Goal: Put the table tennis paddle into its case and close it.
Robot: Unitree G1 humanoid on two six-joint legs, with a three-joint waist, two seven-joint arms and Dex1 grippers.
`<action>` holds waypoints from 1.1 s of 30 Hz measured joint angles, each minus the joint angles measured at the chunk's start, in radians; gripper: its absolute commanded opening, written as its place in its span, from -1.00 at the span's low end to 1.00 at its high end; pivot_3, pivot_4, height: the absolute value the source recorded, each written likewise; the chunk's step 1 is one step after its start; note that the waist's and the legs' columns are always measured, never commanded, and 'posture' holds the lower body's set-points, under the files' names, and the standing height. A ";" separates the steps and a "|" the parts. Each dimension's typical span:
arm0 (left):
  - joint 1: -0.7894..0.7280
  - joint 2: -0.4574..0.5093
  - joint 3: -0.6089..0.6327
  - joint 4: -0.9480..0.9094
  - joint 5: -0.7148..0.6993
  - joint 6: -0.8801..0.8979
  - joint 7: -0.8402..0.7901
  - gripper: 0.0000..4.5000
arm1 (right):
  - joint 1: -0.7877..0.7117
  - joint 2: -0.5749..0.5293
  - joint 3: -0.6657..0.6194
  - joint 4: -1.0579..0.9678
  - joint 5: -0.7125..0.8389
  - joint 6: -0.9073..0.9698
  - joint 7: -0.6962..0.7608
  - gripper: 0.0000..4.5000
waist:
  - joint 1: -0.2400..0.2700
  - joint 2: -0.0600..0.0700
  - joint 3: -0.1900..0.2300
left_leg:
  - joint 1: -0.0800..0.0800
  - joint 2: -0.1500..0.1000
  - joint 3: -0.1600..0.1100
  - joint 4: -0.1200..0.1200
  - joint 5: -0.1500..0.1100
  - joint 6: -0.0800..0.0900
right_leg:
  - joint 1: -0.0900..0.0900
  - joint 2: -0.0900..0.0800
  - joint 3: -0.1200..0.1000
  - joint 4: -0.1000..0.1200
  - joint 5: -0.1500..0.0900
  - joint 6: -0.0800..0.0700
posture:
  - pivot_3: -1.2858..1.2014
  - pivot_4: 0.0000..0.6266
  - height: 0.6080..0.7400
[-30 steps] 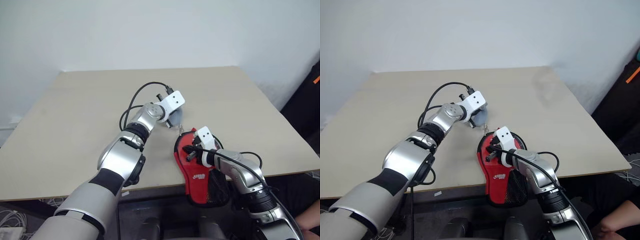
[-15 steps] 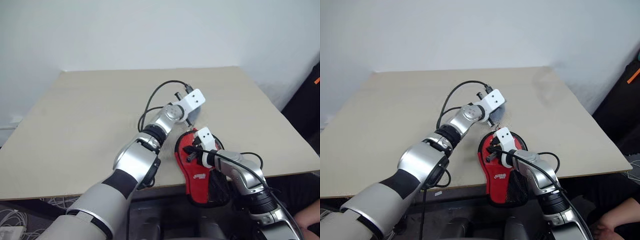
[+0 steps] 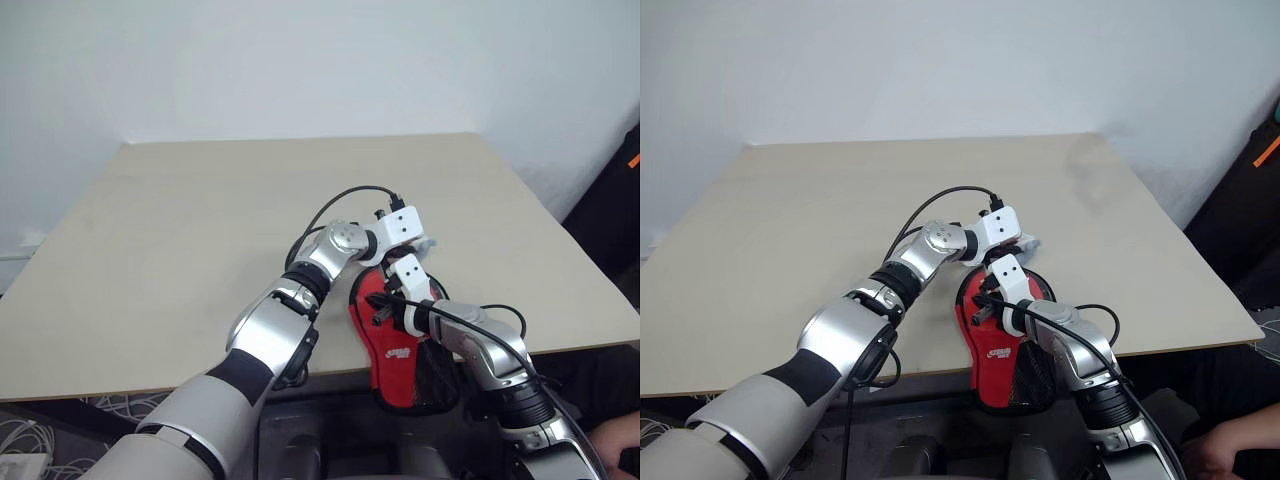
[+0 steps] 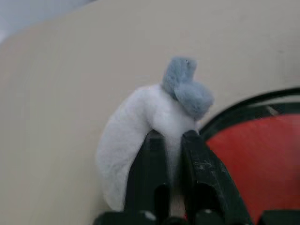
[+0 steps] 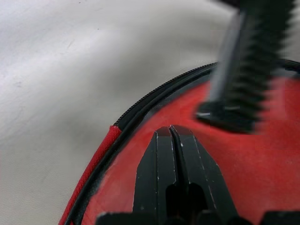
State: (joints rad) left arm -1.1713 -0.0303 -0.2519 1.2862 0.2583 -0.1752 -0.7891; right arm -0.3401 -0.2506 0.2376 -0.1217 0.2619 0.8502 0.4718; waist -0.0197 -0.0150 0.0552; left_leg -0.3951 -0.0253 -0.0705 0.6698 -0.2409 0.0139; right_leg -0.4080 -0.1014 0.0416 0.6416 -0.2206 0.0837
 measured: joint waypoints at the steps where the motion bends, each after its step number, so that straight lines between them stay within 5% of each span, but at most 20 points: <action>1: 0.003 0.004 0.000 -0.003 0.000 0.000 -0.011 -0.38 | 0.000 0.000 0.001 0.000 0.000 0.000 0.001 -1.00 | 0.000 0.000 0.000 | 0.000 0.000 0.000 0.000 0.000 0.000 | 0.000 0.000 0.000 0.000 0.000 0.000 | 0.03 -1.00 0.36; 7: 0.008 0.042 0.005 -0.033 -0.005 0.017 -0.052 0.58 | -0.004 0.000 0.009 0.002 -0.001 -0.002 0.007 -1.00 | 0.000 0.000 0.000 | 0.000 0.000 0.000 0.000 0.000 0.000 | 0.000 0.000 0.000 0.000 0.000 0.000 | 0.03 -1.00 0.36; 11: 0.005 0.082 0.028 -0.040 -0.028 0.037 -0.064 0.58 | -0.006 0.000 0.010 0.004 -0.001 -0.002 0.009 -1.00 | -0.001 0.000 0.000 | 0.000 0.000 0.000 0.000 0.000 0.000 | 0.000 0.000 0.000 0.001 0.000 0.000 | 0.03 -1.00 0.36; 16: -0.020 0.144 0.062 -0.064 -0.046 0.049 -0.057 0.01 | -0.006 -0.004 0.011 -0.009 0.002 0.015 0.013 -0.92 | 0.000 0.000 0.000 | 0.000 0.000 -0.001 0.000 0.000 0.000 | 0.000 0.000 0.000 0.001 0.000 0.000 | 0.03 -1.00 0.36; 23: -0.022 0.220 0.110 -0.149 -0.084 0.058 -0.040 -1.00 | -0.022 -0.086 -0.003 -0.096 0.051 0.123 0.069 0.00 | 0.000 0.000 0.000 | -0.001 0.000 -0.001 0.001 0.000 0.000 | 0.000 0.000 0.000 0.001 0.000 0.000 | 0.03 -1.00 0.36; 29: 0.137 0.238 0.144 -0.435 -0.164 0.177 -0.052 -1.00 | -0.219 -0.177 -0.106 -0.089 0.099 0.158 0.117 0.97 | -0.002 0.001 0.000 | 0.000 0.000 -0.001 0.001 0.000 0.000 | 0.000 0.000 0.000 0.001 0.001 -0.001 | 0.03 -1.00 0.36; 33: 0.292 0.227 0.141 -0.612 -0.199 0.314 -0.054 -1.00 | -0.345 -0.226 -0.143 0.039 0.076 0.083 0.137 0.99 | -0.001 0.001 0.000 | 0.000 0.000 -0.001 0.001 0.000 0.000 | 0.000 0.000 0.000 0.001 0.003 -0.005 | 0.03 -1.00 0.36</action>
State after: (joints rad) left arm -0.8798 0.1964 -0.1107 0.6739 0.0592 0.1392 -0.8434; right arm -0.6853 -0.4766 0.0946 -0.0825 0.3379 0.9328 0.6087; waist -0.0207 -0.0144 0.0549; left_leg -0.3950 -0.0251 -0.0714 0.6706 -0.2409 0.0141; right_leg -0.4083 -0.1012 0.0416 0.6431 -0.2175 0.0788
